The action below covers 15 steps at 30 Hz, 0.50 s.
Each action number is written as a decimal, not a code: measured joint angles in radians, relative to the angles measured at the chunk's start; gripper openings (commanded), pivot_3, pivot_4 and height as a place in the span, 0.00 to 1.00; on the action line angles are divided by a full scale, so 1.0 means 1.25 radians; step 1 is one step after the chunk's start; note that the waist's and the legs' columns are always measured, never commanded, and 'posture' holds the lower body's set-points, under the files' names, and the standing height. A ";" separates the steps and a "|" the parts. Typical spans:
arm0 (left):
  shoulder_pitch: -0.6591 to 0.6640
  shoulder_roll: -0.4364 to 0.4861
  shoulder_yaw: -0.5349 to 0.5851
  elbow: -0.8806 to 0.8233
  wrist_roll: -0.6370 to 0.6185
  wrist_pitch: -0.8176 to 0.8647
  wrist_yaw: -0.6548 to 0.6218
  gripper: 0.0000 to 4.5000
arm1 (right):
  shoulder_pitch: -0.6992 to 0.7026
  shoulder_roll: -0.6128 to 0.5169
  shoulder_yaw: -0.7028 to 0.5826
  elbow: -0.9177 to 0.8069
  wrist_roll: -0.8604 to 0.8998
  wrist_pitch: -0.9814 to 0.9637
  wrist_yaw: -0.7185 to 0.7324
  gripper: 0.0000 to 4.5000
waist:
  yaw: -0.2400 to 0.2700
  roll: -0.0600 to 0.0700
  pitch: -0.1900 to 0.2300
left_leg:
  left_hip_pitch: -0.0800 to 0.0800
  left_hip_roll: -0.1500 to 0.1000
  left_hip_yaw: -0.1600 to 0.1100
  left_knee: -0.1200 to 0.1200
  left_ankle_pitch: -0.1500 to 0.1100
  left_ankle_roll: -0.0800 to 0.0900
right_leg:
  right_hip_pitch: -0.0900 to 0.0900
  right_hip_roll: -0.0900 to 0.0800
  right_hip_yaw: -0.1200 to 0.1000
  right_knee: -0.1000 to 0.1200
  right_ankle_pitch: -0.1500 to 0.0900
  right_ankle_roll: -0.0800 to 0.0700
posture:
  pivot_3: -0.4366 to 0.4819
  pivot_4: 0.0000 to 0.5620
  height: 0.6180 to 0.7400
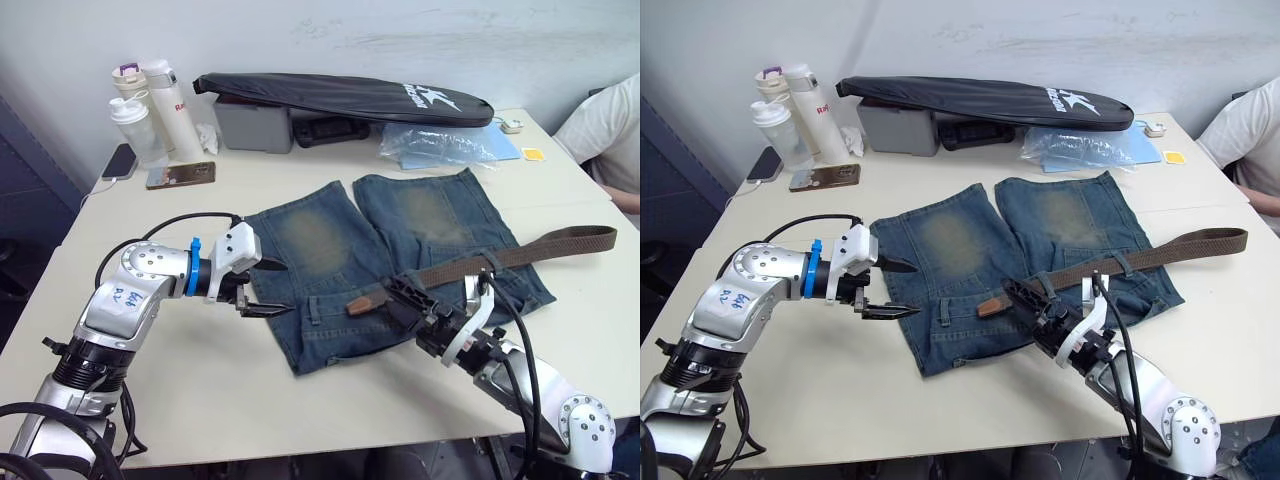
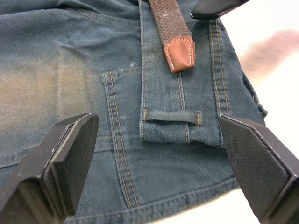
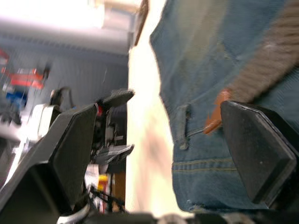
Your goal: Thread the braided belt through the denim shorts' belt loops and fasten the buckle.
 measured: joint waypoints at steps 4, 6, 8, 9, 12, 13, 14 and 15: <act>0.004 0.005 0.002 -0.001 0.001 0.000 0.003 1.00 | -0.013 -0.257 0.027 -0.050 -0.116 0.075 0.135 0.99 | 0.003 0.004 0.000 | 0.001 0.000 0.001 -0.002 0.000 0.000 | 0.001 0.002 0.000 -0.007 0.000 0.001 | 0.48 0.27 0.03; 0.004 0.010 0.002 -0.001 0.001 0.000 0.004 1.00 | -0.035 -0.393 0.036 -0.131 -0.285 0.095 0.283 0.99 | 0.004 0.001 0.000 | 0.001 0.000 0.000 -0.009 0.002 0.003 | 0.004 0.002 0.000 -0.014 0.002 0.003 | 0.48 0.27 0.03; 0.004 0.010 0.002 -0.002 0.002 -0.001 0.004 1.00 | -0.047 -0.591 0.124 -0.222 -0.529 0.051 0.464 0.99 | 0.005 0.002 0.001 | 0.010 -0.001 -0.001 -0.018 0.002 0.003 | 0.008 0.004 0.000 -0.024 0.003 0.012 | 0.48 0.27 0.03; 0.003 0.012 0.002 -0.001 0.002 -0.002 0.004 1.00 | -0.047 -0.659 0.156 -0.240 -0.635 0.024 0.532 0.99 | 0.005 0.000 0.002 | 0.014 -0.002 -0.001 -0.024 0.002 0.003 | 0.012 0.006 -0.001 -0.030 0.004 0.013 | 0.48 0.27 0.03; 0.003 0.009 0.000 -0.001 0.003 -0.005 0.005 1.00 | -0.041 -0.746 0.233 -0.229 -0.883 -0.090 0.661 0.99 | 0.005 -0.004 0.003 | 0.015 0.001 -0.002 -0.027 0.003 0.001 | 0.015 0.011 -0.001 -0.035 0.007 0.019 | 0.48 0.27 0.03; 0.003 0.006 -0.001 0.000 0.004 -0.005 0.006 1.00 | -0.033 -0.758 0.255 -0.212 -0.961 -0.136 0.700 0.99 | 0.005 -0.005 0.004 | 0.015 0.002 -0.002 -0.027 0.005 -0.002 | 0.014 0.011 -0.001 -0.034 0.007 0.019 | 0.48 0.27 0.03; 0.003 0.003 -0.001 0.000 0.004 -0.007 0.006 1.00 | -0.021 -0.761 0.267 -0.191 -1.012 -0.166 0.725 0.99 | 0.005 -0.005 0.004 | 0.015 0.002 -0.002 -0.026 0.008 -0.008 | 0.014 0.011 0.000 -0.034 0.007 0.019 | 0.48 0.27 0.03; 0.003 0.002 -0.001 0.000 0.004 -0.007 0.006 1.00 | -0.013 -0.761 0.275 -0.168 -1.054 -0.195 0.745 0.99 | 0.005 -0.005 0.004 | 0.015 0.002 -0.001 -0.026 0.009 -0.009 | 0.014 0.011 0.000 -0.034 0.007 0.019 | 0.48 0.27 0.03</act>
